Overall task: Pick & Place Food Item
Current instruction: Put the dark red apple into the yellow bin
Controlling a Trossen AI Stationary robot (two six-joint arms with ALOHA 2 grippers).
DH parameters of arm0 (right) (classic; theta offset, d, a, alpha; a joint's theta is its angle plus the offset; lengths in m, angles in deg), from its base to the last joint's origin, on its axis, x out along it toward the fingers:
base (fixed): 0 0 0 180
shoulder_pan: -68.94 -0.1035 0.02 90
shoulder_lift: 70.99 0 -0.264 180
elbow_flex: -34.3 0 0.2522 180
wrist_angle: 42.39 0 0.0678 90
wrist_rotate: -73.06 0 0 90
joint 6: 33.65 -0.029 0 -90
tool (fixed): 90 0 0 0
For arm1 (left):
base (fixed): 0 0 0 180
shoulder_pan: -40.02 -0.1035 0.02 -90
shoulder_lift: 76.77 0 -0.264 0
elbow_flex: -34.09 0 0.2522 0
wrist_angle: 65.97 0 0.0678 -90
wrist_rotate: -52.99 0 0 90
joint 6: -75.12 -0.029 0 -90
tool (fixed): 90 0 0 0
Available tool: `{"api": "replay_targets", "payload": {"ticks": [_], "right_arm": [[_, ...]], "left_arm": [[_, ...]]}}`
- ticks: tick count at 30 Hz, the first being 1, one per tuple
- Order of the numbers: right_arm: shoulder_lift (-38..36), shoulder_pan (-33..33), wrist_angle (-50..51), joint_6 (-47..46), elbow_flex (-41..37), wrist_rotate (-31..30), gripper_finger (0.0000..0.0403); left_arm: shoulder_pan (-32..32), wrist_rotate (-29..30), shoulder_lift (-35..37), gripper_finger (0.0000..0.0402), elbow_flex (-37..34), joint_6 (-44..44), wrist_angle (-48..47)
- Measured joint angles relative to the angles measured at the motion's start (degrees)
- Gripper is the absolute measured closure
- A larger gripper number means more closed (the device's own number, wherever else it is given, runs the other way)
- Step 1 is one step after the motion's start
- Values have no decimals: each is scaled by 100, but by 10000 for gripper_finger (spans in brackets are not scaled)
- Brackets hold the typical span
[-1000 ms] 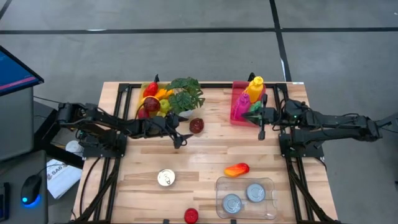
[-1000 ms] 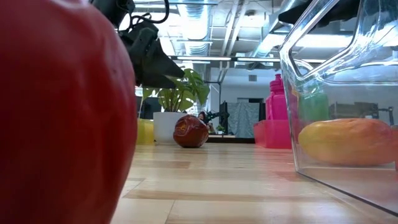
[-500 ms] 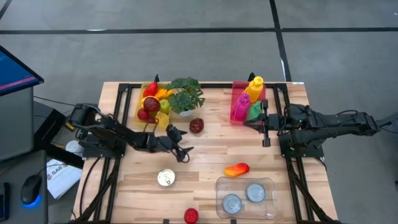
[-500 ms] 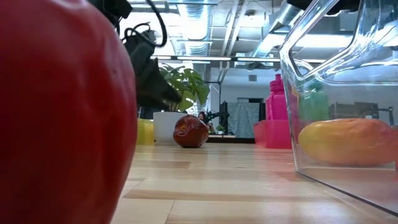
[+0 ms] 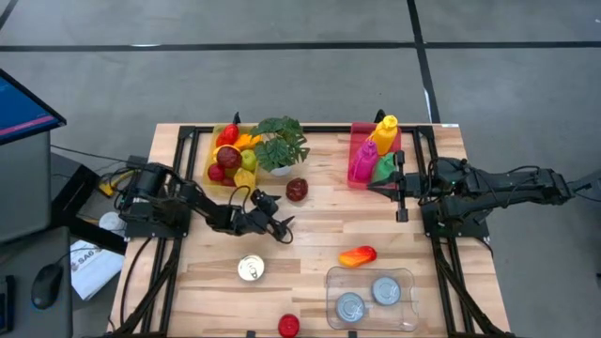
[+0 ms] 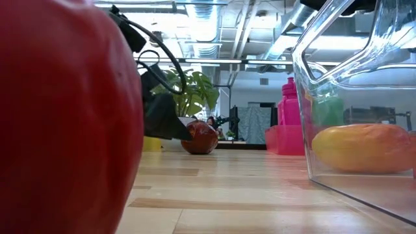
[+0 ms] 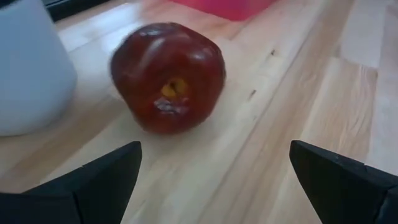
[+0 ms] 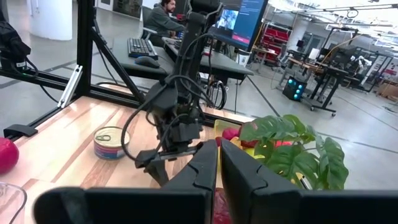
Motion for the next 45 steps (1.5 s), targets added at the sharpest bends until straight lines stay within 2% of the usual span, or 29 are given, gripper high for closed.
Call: {"api": "replay_targets", "payload": {"ticks": [9,25,30,45], "right_arm": [[0,-2,0,0,0,0,387],[0,-2,0,0,0,0,387],[0,-2,0,0,0,0,387],[0,-2,0,0,0,0,387]], "left_arm": [[-216,286,-684,2,611,-84,-6],[-718,352,-627,2,726,171,109],[-866,-117,-627,2,726,167,144],[-1329,-733,-627,2,726,167,542]]}}
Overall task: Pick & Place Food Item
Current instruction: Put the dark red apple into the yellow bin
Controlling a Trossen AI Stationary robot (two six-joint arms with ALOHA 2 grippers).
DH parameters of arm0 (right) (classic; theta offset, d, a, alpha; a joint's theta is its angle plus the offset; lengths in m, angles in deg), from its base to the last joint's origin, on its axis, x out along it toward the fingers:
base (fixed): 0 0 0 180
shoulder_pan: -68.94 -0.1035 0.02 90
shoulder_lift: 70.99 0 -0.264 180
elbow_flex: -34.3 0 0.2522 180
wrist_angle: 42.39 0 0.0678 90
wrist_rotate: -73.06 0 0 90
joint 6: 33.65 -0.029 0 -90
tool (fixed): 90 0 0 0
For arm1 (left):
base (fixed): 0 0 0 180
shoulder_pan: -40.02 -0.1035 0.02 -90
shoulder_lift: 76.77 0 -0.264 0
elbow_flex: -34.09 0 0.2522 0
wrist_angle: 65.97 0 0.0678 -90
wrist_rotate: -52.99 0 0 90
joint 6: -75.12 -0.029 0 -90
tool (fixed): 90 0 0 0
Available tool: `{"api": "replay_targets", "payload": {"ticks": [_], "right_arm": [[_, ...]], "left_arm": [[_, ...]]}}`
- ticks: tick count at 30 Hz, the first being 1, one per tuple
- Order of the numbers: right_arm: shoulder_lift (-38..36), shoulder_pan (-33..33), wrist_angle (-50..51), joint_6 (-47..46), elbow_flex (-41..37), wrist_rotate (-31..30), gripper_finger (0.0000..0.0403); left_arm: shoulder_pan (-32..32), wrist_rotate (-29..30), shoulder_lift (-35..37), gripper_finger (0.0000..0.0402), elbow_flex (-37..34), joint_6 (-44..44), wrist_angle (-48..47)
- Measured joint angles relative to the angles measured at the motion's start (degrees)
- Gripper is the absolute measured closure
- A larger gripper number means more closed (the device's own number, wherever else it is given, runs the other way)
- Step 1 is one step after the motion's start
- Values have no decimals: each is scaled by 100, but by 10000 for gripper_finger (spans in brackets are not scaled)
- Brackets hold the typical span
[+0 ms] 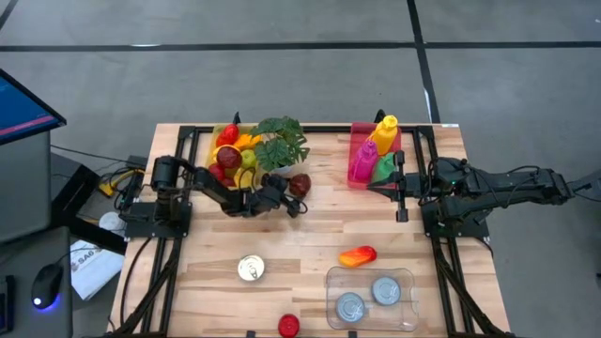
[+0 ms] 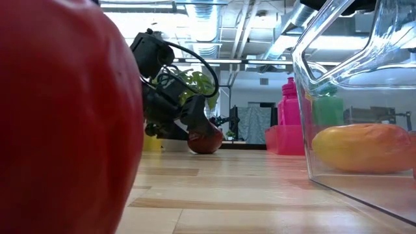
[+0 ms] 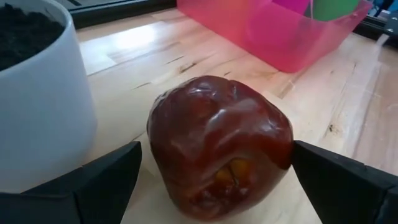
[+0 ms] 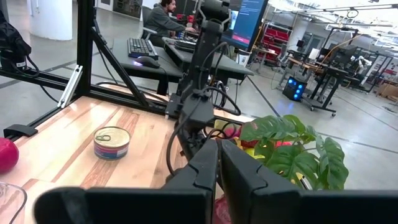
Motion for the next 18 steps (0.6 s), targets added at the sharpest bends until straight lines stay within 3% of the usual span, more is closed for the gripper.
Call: {"api": "replay_targets", "payload": {"ticks": [8,18], "right_arm": [[0,0,0,0,0,0,388],[0,0,0,2,0,0,388]], "left_arm": [[-51,-131,0,22,0,11,0],[-46,-131,0,103,0,13,0]]}}
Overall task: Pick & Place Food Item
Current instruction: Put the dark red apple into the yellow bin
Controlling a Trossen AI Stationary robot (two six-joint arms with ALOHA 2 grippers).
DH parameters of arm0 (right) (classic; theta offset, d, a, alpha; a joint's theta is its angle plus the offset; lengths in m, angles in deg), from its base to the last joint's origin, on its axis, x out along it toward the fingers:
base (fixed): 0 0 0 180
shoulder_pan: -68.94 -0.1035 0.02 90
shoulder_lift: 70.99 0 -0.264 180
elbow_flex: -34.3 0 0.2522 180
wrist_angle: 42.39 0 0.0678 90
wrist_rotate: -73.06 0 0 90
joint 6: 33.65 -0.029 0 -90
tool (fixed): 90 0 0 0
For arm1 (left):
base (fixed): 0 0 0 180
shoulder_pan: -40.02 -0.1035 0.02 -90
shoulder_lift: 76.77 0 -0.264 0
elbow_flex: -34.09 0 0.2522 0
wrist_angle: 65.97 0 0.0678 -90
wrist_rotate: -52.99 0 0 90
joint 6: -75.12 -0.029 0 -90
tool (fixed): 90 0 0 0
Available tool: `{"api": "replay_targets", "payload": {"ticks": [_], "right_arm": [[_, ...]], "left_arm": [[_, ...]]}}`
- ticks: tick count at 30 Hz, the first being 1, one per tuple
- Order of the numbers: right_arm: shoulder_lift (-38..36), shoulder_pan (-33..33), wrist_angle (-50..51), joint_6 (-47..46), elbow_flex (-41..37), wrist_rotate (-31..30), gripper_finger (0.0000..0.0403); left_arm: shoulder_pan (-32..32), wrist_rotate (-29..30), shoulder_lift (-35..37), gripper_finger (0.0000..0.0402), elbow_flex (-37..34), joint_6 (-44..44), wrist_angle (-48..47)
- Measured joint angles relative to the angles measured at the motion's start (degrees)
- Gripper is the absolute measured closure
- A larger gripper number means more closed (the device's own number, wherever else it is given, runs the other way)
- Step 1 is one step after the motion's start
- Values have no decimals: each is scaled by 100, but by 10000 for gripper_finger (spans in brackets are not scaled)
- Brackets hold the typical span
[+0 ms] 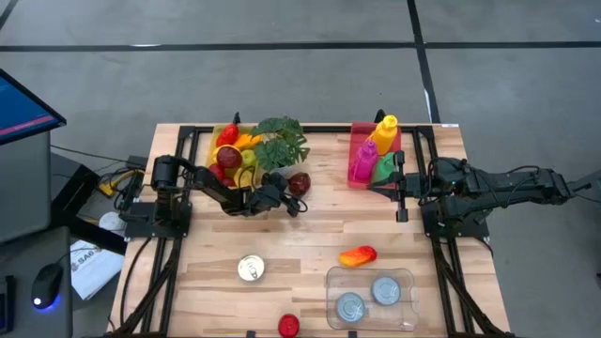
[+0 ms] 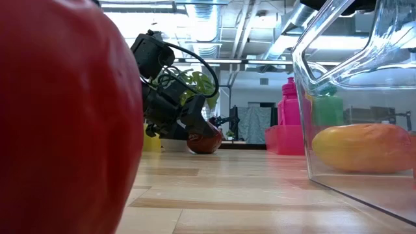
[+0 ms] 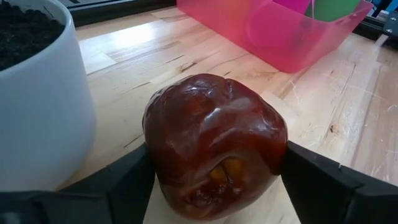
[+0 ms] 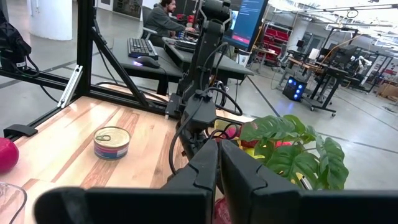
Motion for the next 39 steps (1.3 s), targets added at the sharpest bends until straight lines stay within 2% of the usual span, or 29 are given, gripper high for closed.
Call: {"api": "replay_targets", "payload": {"ticks": [12,26,39], "right_arm": [[0,-11,5,-14,0,2,388],[2,-372,359,3,0,17,388],[2,-22,605,30,0,22,388]], "left_arm": [[0,0,2,103,0,146,0],[0,0,2,104,0,151,72],[0,0,2,97,0,151,68]]}}
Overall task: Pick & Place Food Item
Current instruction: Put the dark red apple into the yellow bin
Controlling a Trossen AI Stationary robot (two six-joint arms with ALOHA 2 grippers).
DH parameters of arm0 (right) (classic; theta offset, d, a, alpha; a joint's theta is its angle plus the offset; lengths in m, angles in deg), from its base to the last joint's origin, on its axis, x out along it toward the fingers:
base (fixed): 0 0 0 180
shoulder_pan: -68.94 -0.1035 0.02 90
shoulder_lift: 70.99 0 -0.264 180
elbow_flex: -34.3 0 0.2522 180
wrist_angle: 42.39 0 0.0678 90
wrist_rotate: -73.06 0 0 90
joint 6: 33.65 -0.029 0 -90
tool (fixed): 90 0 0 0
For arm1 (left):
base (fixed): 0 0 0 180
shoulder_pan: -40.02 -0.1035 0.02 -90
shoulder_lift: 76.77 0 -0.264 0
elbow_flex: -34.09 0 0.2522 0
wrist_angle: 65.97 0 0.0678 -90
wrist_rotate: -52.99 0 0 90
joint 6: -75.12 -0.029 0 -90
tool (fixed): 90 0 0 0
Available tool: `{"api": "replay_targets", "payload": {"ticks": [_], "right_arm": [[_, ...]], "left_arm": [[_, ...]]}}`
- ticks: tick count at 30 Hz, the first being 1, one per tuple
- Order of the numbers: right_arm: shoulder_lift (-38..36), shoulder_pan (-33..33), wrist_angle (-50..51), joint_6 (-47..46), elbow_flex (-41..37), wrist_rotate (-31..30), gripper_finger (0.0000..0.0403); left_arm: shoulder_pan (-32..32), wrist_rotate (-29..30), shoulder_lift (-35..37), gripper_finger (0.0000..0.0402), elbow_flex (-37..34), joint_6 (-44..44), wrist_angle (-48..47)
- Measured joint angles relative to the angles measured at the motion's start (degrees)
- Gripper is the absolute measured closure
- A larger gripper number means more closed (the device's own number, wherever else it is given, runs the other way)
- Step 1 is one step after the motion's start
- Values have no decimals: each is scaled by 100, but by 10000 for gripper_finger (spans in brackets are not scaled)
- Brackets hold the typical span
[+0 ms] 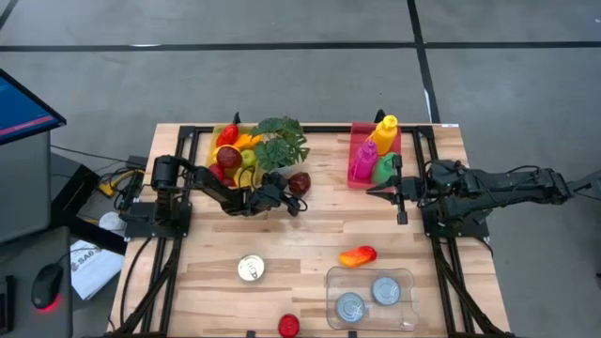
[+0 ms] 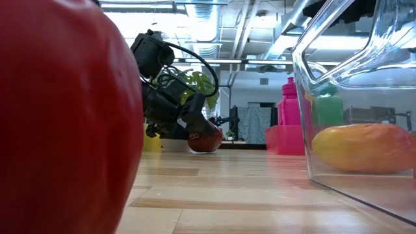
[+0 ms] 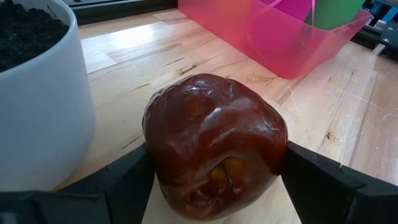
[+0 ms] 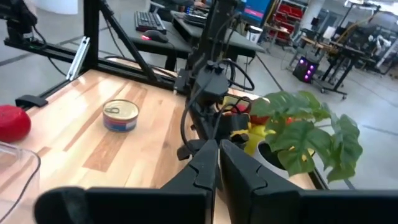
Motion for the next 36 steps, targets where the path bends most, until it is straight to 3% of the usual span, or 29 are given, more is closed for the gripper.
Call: {"api": "replay_targets", "payload": {"ticks": [7,11,21,25,29,36], "right_arm": [[0,116,-29,-122,-19,116,388],[-8,150,-565,71,-428,152,388],[-442,634,-737,-67,-505,146,388],[-496,647,-677,-78,-505,146,388],[-492,647,-623,-78,-505,146,388],[-492,647,-614,-78,-505,144,388]], "left_arm": [[0,0,0,97,0,0,-2],[0,0,0,96,0,0,-2],[2,-2,151,96,-4,-4,12],[5,-19,608,101,-11,-9,-53],[38,-435,1336,103,-11,-4,-567],[421,-456,2729,104,-11,325,-2566]]}}
